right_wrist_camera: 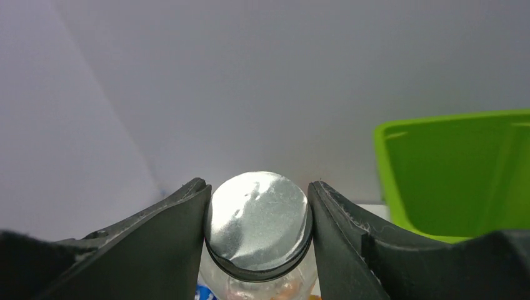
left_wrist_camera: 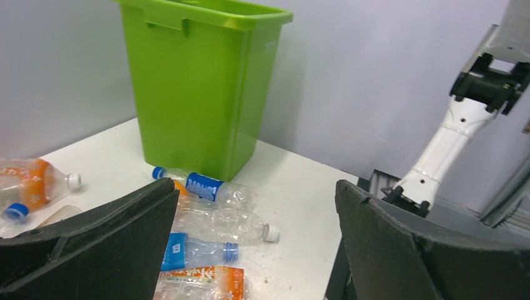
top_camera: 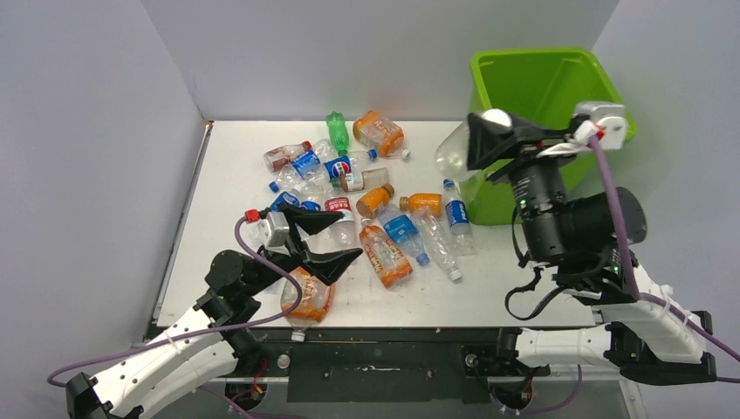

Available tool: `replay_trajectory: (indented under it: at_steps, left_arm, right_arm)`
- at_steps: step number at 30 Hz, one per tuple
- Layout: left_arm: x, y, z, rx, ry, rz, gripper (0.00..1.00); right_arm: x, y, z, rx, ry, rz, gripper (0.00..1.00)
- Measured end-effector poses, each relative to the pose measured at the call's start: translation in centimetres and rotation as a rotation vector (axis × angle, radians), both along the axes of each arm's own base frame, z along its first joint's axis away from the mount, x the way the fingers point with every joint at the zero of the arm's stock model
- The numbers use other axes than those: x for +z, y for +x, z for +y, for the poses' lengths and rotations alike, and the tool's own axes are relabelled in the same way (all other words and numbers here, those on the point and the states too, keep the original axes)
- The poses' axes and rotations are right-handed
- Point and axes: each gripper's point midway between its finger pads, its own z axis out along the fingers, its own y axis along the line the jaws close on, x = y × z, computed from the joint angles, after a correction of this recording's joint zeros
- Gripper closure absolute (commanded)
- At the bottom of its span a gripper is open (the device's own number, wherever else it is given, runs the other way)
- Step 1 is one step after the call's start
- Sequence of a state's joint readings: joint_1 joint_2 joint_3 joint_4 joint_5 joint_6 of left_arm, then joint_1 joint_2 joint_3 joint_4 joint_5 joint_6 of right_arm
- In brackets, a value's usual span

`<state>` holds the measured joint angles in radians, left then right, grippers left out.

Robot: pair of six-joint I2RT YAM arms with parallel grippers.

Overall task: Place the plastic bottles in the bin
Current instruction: Pick up the plastic bottle at the center of the board, then place the plastic bottle in the trash bin.

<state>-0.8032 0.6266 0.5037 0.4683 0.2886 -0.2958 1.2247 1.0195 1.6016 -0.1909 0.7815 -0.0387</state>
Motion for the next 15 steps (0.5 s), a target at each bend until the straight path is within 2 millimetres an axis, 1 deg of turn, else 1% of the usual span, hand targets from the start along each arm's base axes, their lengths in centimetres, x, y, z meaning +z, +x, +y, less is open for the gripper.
replay_trajectory:
  at_steps: [3,5,8,10,13,15]
  left_arm:
    - [0.0,0.9,0.4,0.053,-0.014,0.023,0.04]
    - [-0.2,1.4,0.5,0.076,-0.015,0.04,0.04]
    - [-0.9,2.1,0.4,0.1,-0.001,0.068,0.04]
    - [-1.3,2.3,0.4,0.11,0.008,0.08,0.04]
    - [-1.4,2.5,0.5,0.122,0.009,0.084,0.04]
    - [-1.4,2.7,0.6,0.136,0.009,0.083,0.04]
  right_arm:
    - [3.0,0.9,-4.4,-0.216,0.024,-0.059,0.95]
    - [3.9,1.7,-6.3,-0.34,0.019,-0.066,0.95]
    - [5.1,3.8,-8.2,-0.501,0.018,-0.062,0.95]
    - [5.7,5.7,-9.2,-0.596,0.016,-0.059,0.95]
    - [5.8,8.9,-10.4,-0.702,0.001,-0.05,0.95]
    - [5.3,11.3,-11.7,-0.769,0.006,-0.045,0.95]
